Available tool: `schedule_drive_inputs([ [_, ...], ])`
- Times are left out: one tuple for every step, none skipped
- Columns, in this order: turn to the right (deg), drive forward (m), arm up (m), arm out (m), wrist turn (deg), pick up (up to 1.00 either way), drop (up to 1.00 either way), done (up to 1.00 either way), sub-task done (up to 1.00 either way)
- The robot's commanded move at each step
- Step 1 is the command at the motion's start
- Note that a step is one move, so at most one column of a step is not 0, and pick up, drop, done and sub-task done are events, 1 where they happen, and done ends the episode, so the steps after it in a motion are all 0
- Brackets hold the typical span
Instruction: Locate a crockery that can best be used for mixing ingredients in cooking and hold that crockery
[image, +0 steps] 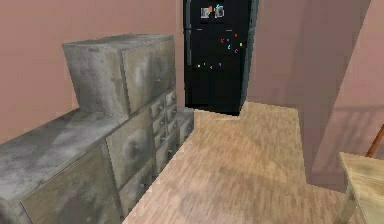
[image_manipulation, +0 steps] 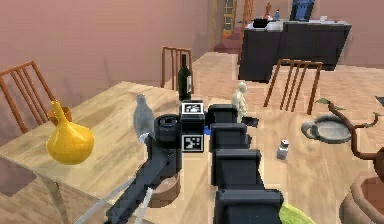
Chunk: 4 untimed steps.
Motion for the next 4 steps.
schedule_drive_inputs([
  [0.0,0.0,0.0,0.0,45.0,0.0,0.0,0.0,0.0],
  [0.0,0.0,0.0,0.0,45.0,0.0,0.0,0.0,0.0],
  [0.0,0.0,0.0,0.0,15.0,0.0,0.0,0.0,0.0],
  [0.0,0.0,-0.3,0.0,0.0,0.0,0.0,0.0,0.0],
])
